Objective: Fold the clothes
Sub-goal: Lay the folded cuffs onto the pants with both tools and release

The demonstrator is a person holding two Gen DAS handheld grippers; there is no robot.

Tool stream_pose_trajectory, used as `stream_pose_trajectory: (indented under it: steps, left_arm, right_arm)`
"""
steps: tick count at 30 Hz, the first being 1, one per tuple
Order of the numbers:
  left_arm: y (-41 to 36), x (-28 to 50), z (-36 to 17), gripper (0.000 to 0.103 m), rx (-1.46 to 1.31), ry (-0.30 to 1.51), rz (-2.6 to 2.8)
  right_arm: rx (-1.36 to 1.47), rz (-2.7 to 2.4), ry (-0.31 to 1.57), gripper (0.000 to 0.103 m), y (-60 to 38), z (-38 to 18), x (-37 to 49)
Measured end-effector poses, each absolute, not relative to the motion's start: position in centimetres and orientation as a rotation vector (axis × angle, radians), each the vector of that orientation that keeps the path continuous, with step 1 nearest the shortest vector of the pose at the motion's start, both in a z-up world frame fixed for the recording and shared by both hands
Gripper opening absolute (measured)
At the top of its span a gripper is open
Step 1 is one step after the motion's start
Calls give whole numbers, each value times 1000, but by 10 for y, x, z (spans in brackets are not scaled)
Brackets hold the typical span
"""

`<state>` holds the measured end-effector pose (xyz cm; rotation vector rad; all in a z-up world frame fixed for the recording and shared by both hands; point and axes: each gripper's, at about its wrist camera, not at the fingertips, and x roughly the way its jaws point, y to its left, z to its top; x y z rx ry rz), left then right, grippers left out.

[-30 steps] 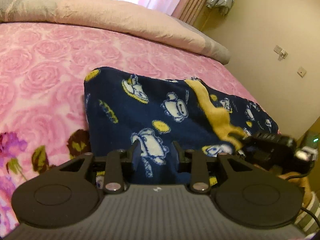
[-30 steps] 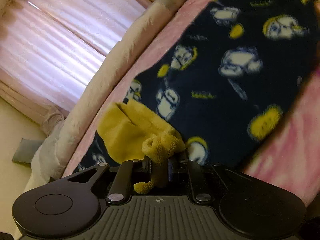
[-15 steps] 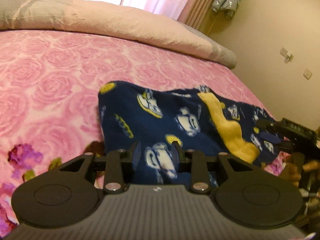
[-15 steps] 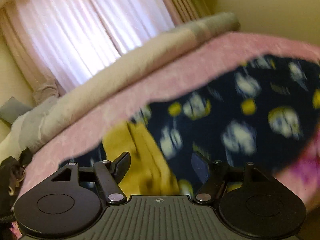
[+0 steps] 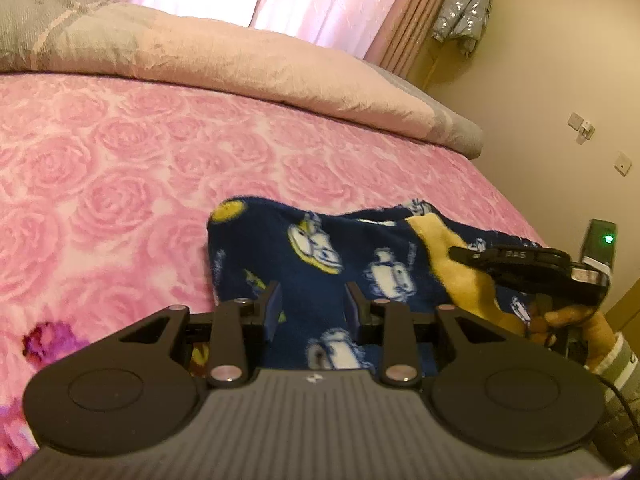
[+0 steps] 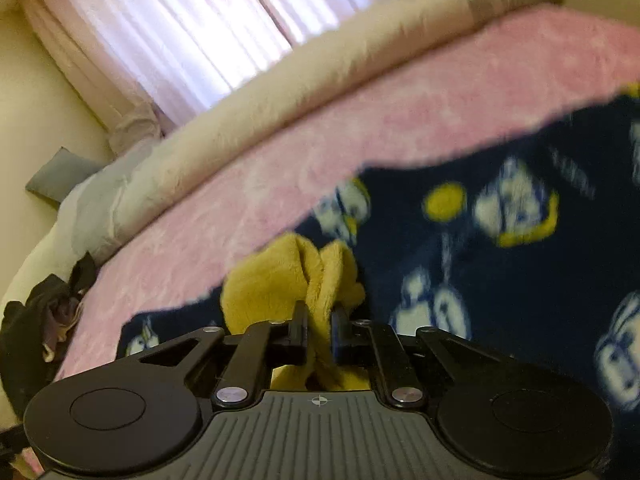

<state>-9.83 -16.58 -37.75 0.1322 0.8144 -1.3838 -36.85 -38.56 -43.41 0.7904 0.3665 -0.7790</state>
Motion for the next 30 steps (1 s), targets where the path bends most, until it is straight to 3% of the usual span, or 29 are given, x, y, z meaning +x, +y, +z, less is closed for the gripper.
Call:
stream_pose_trajectory:
  steps: [6,7,8,9,10,14,15,16,18,20,24,30]
  left_arm:
    - [-176,-95,-384,27,164,823,-1357]
    - [-178,-94,-383,27,172,812,-1356]
    - [-179,-93,-380,27,179,794,-1356]
    - [-181,-92,-377,27,185,774,-1357]
    - [-184,-90,-373,27,186,757,-1356]
    - [-212,-85,-366,26,211,711,-1366]
    - [-222,-86,-367,20,224,702,-1376]
    - [-232,-86,-371,13,242,703,-1377]
    - [-254,-85,-384,10,285,703,-1363]
    - [-274,-83,-403,9,347,698,-1330]
    - [-283,-83,-445,10,386,672,-1324]
    - [-275,-83,-441,9,382,643,-1326]
  right_arm:
    - [717,-878,420,12,-387,-442,-366]
    - [724,-877,432,20,-389,-444,-364]
    - [716,-894,440,48,-389,-443,-363]
    - [678,-950,443,68,-385,-435,-363]
    - [635,-1000,437,69,-382,-427,-364]
    - [448,-1028,385,68,-366,-392,-351]
    - [421,-1003,408,55,-366,-395,-340]
    - [394,-977,430,49,-366,-398,-330]
    - [341,-925,475,26,-366,-403,-309]
    - [314,-917,518,20,-374,-420,-294]
    - [308,-970,569,20,-389,-459,-291]
    - [457,-951,467,20,-404,-466,-315]
